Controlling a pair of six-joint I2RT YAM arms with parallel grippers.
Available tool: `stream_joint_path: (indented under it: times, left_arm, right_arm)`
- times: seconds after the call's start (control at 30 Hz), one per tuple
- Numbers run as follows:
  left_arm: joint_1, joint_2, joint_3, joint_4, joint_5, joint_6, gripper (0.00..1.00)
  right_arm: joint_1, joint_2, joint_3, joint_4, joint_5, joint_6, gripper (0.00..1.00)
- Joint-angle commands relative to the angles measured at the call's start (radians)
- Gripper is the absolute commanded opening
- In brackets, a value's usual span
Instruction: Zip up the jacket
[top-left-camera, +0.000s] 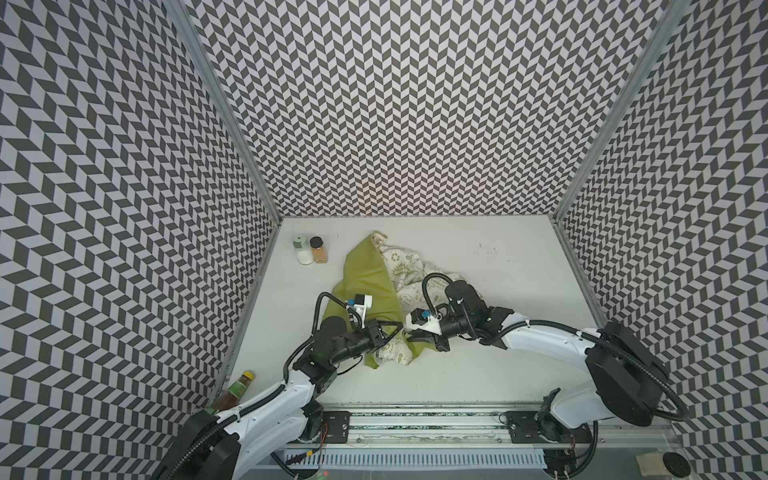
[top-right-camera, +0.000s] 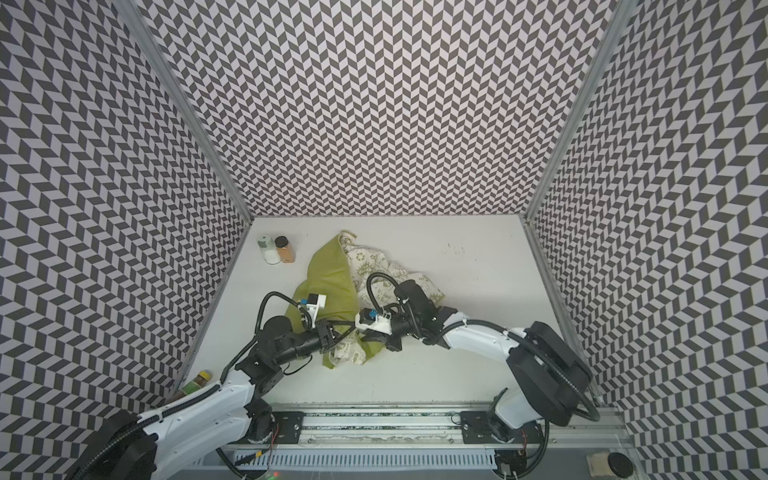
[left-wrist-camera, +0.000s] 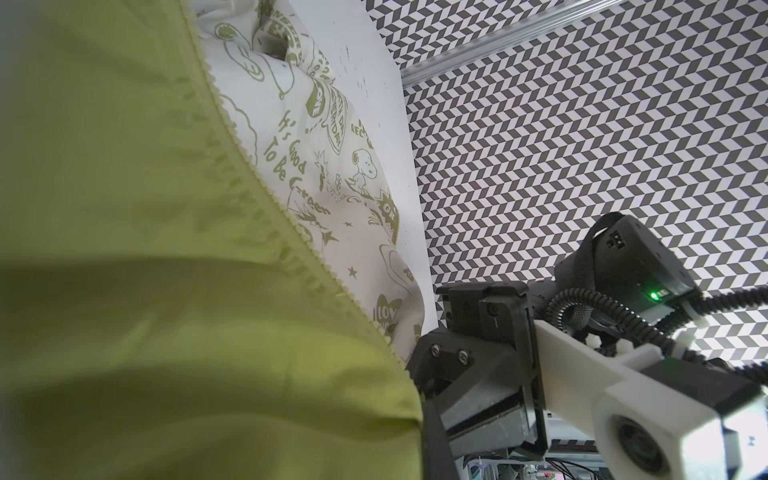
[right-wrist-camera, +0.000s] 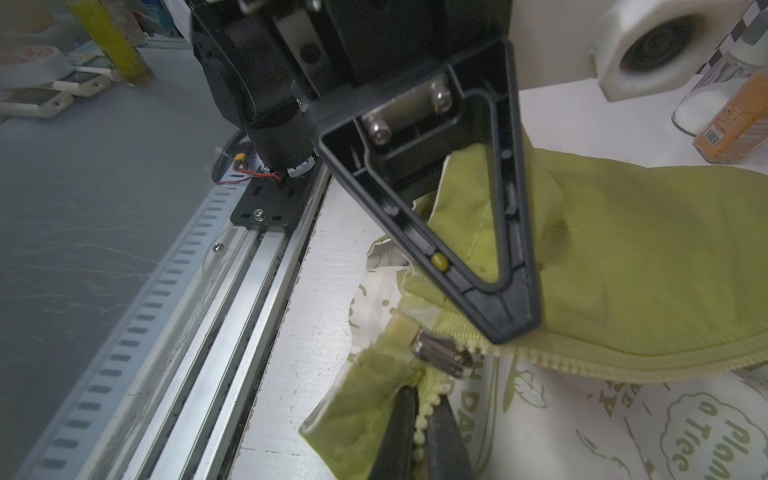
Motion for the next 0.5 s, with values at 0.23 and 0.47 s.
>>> stream_joint_path:
  times: [0.23, 0.47]
  left_arm:
    - [0.005, -0.082, 0.073, -0.155, -0.045, 0.040, 0.73]
    - [0.006, -0.150, 0.076, -0.309, -0.081, 0.052, 0.77]
  right_arm:
    - [0.015, -0.010, -0.004, 0.105, -0.019, 0.059, 0.04]
    - [0.017, 0.003, -0.003, 0.126, 0.000, 0.082, 0.04]
